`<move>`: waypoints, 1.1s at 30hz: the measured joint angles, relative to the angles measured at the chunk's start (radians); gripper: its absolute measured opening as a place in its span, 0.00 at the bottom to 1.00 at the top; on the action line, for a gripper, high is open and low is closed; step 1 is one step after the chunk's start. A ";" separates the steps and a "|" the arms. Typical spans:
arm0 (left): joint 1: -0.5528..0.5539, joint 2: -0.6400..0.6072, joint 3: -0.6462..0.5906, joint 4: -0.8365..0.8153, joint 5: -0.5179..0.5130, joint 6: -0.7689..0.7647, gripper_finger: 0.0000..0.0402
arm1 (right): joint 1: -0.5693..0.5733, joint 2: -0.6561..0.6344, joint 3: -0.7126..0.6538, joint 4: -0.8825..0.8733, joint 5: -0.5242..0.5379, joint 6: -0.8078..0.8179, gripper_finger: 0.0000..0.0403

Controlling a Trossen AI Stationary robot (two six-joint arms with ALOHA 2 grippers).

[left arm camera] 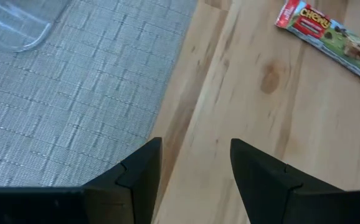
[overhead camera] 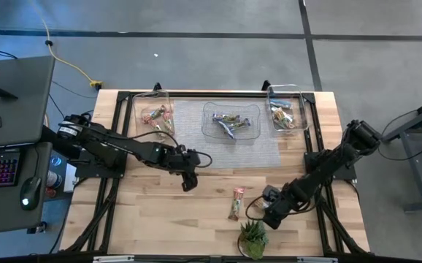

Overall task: Pick and place Granola Bars by type
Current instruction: Put the yellow granola bar into the right transparent bin

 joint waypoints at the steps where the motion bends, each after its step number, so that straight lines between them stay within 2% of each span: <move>1: 0.000 0.000 0.000 0.000 0.006 0.000 0.46 | -0.001 0.000 0.000 0.008 0.013 -0.025 0.37; 7: -0.003 0.000 0.000 -0.002 0.052 0.000 0.46 | 0.000 0.000 0.000 0.139 0.051 -0.162 0.42; 15: -0.003 0.000 0.000 -0.002 0.058 0.000 0.46 | 0.000 0.000 -0.002 0.037 0.163 -0.227 0.48; 22: -0.003 0.000 0.000 -0.003 0.061 0.000 0.46 | 0.000 0.020 -0.002 0.095 0.269 -0.327 0.44; 29: -0.003 0.000 0.000 -0.003 0.061 0.000 0.46 | -0.021 0.136 0.007 0.176 0.220 -0.372 0.40; 33: -0.003 0.000 0.000 -0.002 0.061 0.003 0.46 | -0.033 0.137 0.006 0.154 0.221 -0.380 0.35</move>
